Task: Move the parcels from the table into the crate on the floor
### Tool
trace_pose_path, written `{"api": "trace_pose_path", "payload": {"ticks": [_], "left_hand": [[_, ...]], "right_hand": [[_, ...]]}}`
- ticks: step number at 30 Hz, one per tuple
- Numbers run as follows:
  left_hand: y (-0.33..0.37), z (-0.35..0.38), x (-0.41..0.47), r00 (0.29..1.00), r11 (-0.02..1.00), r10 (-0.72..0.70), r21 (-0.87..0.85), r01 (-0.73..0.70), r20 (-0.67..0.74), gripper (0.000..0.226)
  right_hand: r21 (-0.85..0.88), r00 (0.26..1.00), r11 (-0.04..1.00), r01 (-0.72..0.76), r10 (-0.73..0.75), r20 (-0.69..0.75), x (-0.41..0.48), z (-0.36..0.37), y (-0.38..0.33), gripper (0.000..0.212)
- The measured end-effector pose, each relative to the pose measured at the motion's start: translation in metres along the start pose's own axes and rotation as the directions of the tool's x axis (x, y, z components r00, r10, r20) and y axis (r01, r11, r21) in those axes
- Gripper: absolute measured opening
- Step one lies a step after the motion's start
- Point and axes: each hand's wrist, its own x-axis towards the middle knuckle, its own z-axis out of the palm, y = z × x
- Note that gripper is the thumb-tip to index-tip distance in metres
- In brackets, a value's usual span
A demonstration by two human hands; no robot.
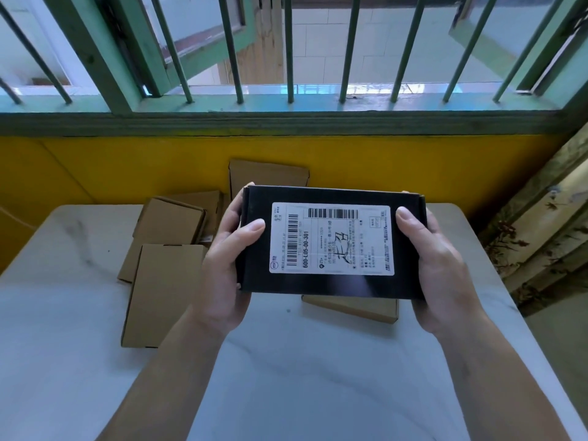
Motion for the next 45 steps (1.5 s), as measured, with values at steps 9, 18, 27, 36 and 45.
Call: {"api": "trace_pose_path", "payload": {"ticks": [9, 18, 27, 36, 45], "left_hand": [[0.006, 0.006, -0.006, 0.999, 0.999, 0.046, -0.022, -0.046, -0.019, 0.050], [-0.008, -0.041, -0.034, 0.971, 0.986, -0.039, 0.149, 0.075, -0.235, 0.042], [0.015, -0.150, -0.159, 0.814, 0.987, -0.054, 0.095, 0.133, -0.578, 0.031], [0.063, -0.288, -0.339, 0.574, 0.992, 0.020, 0.087, 0.090, -0.819, 0.034], [0.097, -0.409, -0.459, 0.346, 0.999, 0.037, 0.048, 0.024, -0.938, 0.040]], "right_hand": [[-0.016, 1.000, 1.000, 0.019, -0.018, 0.021, -0.001, 0.004, -0.012, 0.028], [-0.030, 0.996, 0.997, -0.074, 0.075, 0.049, 0.012, 0.039, 0.033, 0.038], [-0.085, 0.928, 0.962, -0.259, 0.272, 0.253, -0.031, 0.174, 0.112, 0.040], [-0.243, 0.782, 0.920, -0.307, 0.390, 0.486, -0.142, 0.364, 0.195, 0.040], [-0.430, 0.627, 0.869, -0.246, 0.481, 0.613, -0.214, 0.533, 0.270, 0.020]]}}
